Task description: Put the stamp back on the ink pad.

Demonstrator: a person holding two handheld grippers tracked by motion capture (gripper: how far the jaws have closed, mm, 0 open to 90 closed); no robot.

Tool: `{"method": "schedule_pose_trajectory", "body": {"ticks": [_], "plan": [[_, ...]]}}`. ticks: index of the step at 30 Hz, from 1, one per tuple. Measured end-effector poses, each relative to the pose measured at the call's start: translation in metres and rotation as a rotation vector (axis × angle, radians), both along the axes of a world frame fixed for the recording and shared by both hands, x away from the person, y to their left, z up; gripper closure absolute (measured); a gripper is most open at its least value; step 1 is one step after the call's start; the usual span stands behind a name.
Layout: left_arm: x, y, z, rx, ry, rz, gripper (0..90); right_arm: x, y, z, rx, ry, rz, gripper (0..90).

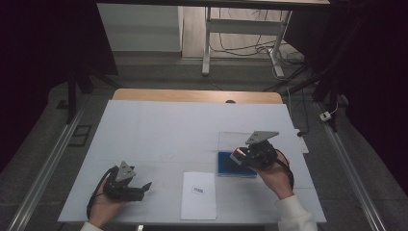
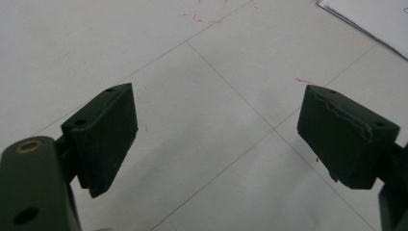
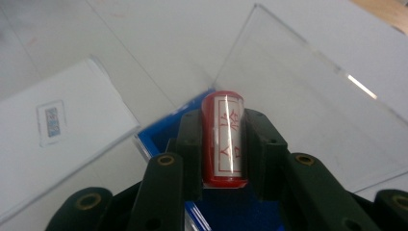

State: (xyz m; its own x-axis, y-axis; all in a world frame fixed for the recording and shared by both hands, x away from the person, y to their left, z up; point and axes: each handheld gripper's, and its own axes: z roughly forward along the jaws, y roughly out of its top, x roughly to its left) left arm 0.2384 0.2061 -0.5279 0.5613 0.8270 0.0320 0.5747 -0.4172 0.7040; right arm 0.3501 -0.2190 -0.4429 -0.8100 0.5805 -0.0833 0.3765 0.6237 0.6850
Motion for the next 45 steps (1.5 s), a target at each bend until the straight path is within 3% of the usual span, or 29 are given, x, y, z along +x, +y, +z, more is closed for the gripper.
{"method": "schedule_pose_trajectory", "body": {"ticks": [8, 17, 20, 23, 27, 30, 33, 40, 45], "plan": [[0.0, 0.0, 0.0, 0.001, 0.003, -0.002, 14.1, 0.006, 0.004, -0.015, -0.066, 0.037, -0.009, 69.8], [0.001, 0.0, -0.001, 0.001, 0.003, -0.002, 14.1, 0.01, 0.01, -0.029, -0.131, 0.048, -0.017, 69.6], [0.0, 0.0, -0.001, 0.001, 0.002, 0.0, 14.1, 0.01, 0.01, -0.029, -0.133, 0.041, -0.013, 69.1], [0.0, 0.0, 0.0, -0.002, 0.002, -0.001, 14.0, 0.009, 0.009, -0.027, -0.098, 0.039, -0.017, 59.4], [0.0, 0.001, 0.0, -0.004, 0.001, 0.003, 14.1, 0.007, 0.003, -0.021, -0.015, 0.029, -0.028, 46.1], [0.0, 0.002, 0.0, -0.004, 0.0, 0.005, 14.0, 0.001, -0.007, -0.017, 0.059, 0.007, -0.033, 41.0], [0.0, 0.002, 0.0, -0.009, 0.0, 0.004, 14.0, -0.005, -0.018, -0.016, 0.097, -0.02, -0.05, 37.3], [-0.002, 0.001, 0.002, -0.024, 0.0, -0.007, 13.9, -0.025, -0.044, -0.027, 0.115, -0.075, -0.083, 36.3], [-0.002, 0.001, 0.002, -0.03, 0.001, -0.004, 13.8, -0.037, -0.063, -0.035, 0.131, -0.084, -0.106, 36.1]]}}
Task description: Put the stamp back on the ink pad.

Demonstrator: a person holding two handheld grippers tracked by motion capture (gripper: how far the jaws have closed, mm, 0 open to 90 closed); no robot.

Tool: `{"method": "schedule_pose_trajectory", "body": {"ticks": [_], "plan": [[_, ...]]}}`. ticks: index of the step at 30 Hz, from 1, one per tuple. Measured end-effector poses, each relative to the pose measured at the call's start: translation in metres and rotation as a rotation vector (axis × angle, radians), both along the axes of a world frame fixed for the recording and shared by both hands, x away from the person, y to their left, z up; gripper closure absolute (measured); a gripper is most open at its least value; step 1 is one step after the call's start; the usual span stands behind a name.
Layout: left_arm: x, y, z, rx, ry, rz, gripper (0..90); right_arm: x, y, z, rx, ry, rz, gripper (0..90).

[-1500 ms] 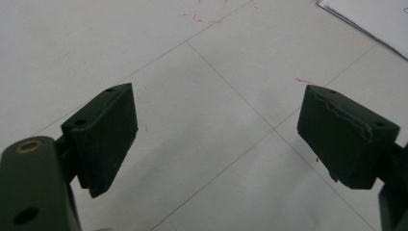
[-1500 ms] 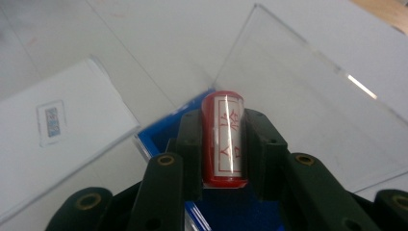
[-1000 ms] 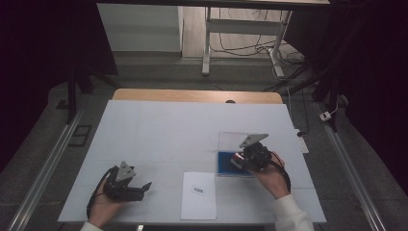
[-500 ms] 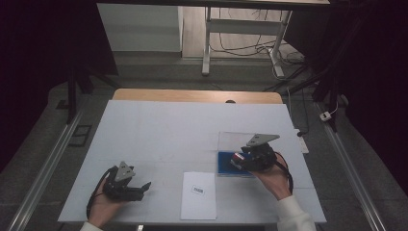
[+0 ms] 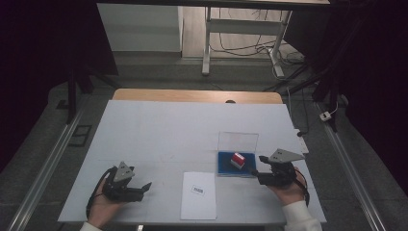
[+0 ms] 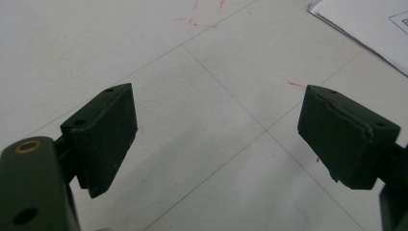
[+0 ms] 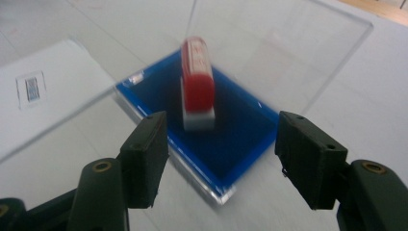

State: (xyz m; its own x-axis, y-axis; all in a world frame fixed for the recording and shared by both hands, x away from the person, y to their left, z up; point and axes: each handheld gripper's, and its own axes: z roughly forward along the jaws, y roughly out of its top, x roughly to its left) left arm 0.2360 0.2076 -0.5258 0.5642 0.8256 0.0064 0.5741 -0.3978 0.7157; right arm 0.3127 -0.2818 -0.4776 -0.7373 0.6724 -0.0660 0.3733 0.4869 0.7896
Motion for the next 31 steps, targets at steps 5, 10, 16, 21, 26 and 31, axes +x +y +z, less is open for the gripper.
{"method": "schedule_pose_trajectory", "body": {"ticks": [5, 10, 16, 21, 26, 31], "plan": [[-0.001, -0.001, 0.0, -0.007, 0.002, -0.005, 13.8, -0.009, -0.016, -0.007, 0.002, -0.002, -0.024, 36.1], [-0.001, -0.001, 0.0, -0.004, 0.004, -0.007, 13.8, -0.018, -0.028, -0.016, -0.008, 0.002, -0.026, 36.1], [0.0, -0.002, 0.0, -0.004, 0.003, -0.009, 13.8, -0.025, -0.036, -0.022, -0.005, 0.004, -0.024, 36.1], [-0.001, -0.003, 0.0, -0.002, 0.002, -0.008, 13.8, -0.026, -0.033, -0.023, -0.02, 0.004, -0.009, 36.2], [0.0, -0.002, 0.0, -0.001, 0.002, -0.007, 13.8, -0.026, -0.031, -0.023, -0.019, 0.001, 0.008, 36.2], [0.0, -0.002, 0.0, 0.001, 0.002, -0.006, 13.8, -0.027, -0.031, -0.022, -0.007, -0.003, 0.021, 36.2]]}}
